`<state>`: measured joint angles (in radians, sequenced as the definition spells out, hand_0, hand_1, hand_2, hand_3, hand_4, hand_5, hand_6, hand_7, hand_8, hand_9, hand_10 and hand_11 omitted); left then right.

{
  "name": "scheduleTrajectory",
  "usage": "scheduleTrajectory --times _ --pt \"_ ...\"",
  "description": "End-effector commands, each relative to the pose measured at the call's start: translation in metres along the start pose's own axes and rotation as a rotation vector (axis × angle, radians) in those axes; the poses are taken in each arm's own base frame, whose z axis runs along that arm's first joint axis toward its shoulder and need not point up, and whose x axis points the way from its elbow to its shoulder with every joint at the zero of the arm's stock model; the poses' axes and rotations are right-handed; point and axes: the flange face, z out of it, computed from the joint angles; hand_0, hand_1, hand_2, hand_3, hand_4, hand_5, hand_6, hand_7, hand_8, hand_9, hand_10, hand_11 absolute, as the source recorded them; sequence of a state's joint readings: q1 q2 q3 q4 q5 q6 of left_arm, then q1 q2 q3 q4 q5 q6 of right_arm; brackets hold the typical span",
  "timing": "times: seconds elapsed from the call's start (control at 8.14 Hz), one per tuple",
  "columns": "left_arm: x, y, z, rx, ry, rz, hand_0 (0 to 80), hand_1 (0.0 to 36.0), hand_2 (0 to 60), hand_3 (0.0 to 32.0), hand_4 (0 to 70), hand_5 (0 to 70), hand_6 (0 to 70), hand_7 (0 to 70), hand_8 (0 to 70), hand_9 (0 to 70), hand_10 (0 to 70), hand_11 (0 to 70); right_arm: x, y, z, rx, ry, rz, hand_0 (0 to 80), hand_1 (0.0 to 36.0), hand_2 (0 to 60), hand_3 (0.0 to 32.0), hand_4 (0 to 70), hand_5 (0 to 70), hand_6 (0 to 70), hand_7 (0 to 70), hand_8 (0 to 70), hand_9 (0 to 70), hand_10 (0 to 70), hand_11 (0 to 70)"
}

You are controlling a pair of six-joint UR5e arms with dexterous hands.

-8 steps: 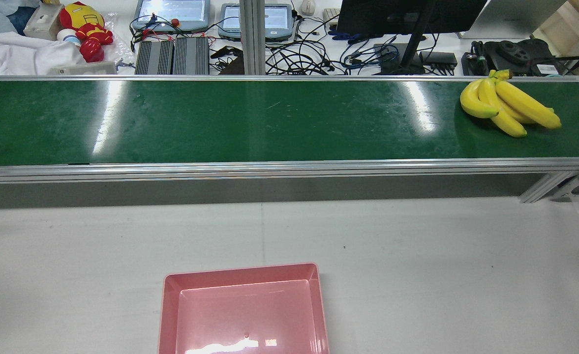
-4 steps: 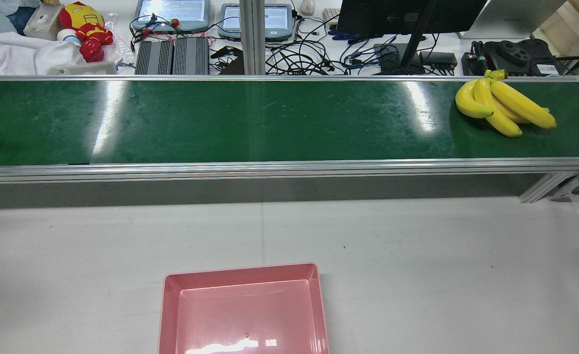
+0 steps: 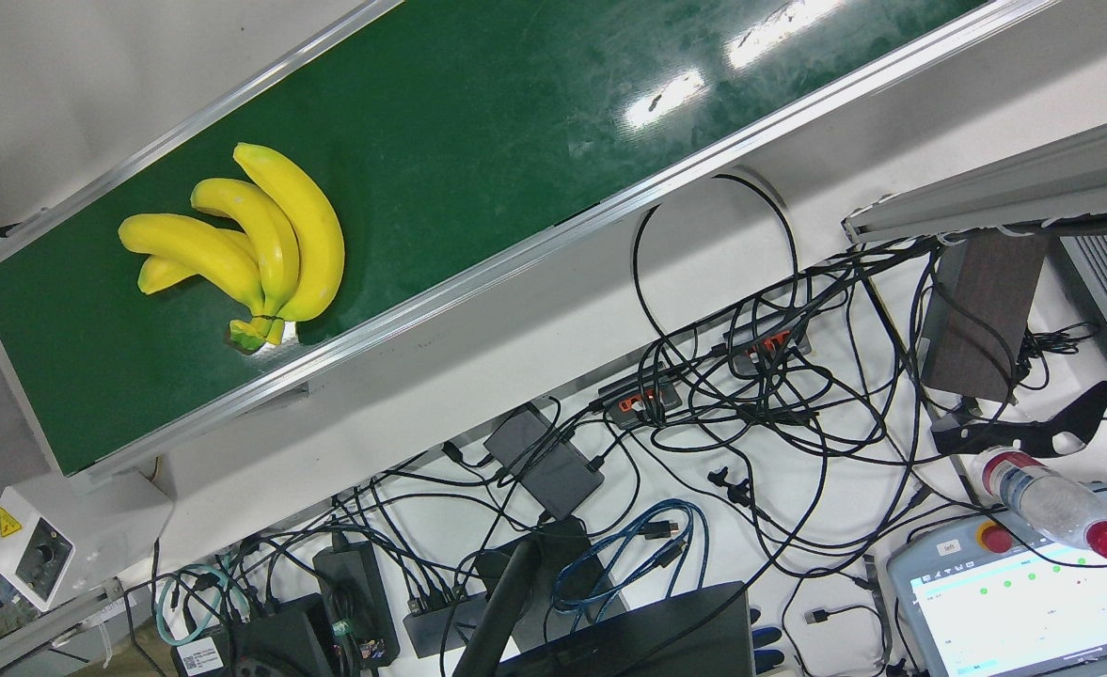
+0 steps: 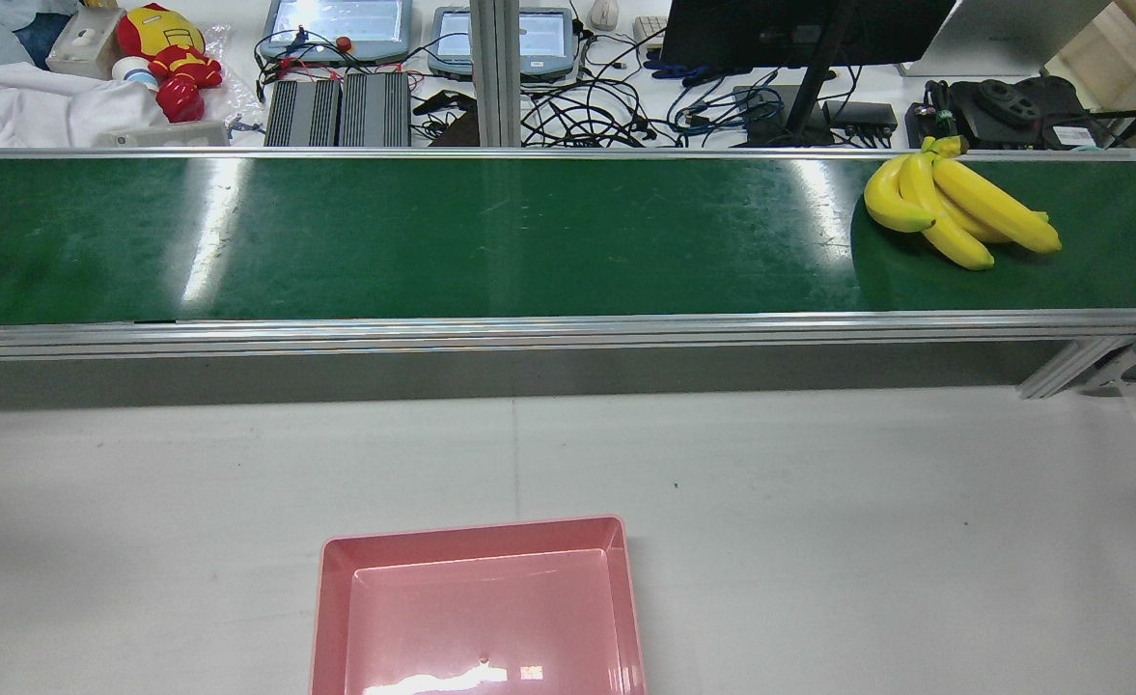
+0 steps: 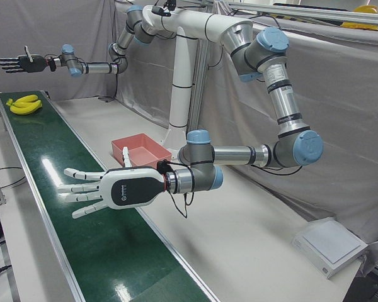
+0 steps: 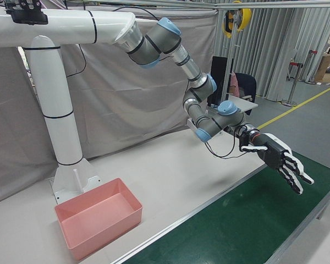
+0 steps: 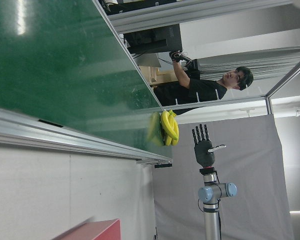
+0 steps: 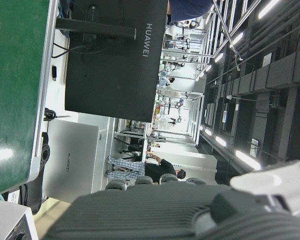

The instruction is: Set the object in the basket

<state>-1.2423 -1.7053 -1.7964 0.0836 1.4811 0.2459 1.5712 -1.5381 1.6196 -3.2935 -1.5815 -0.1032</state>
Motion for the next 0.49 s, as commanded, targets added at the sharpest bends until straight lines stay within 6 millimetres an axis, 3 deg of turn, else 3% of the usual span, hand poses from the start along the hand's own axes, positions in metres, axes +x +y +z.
scheduleTrajectory --times 0.0,0.37 --pt "0.0006 0.0017 -0.0009 -0.003 0.0 -0.027 50.5 8.5 0.0 21.2 1.7 20.7 1.4 5.8 11.4 9.9 2.0 4.3 0.0001 0.0007 0.0005 -0.001 0.0 -0.001 0.0 0.0 0.0 0.0 0.0 0.0 0.0 0.0 0.0 0.0 0.0 0.0" --pt "-0.0007 0.0047 0.0016 -0.009 -0.001 -0.023 50.7 9.2 0.0 16.0 6.3 17.9 2.4 5.7 12.5 10.5 0.1 1.5 0.0001 0.0007 0.0005 -0.001 0.0 0.0 0.0 0.0 0.0 0.0 0.0 0.0 0.0 0.0 0.0 0.0 0.0 0.0"
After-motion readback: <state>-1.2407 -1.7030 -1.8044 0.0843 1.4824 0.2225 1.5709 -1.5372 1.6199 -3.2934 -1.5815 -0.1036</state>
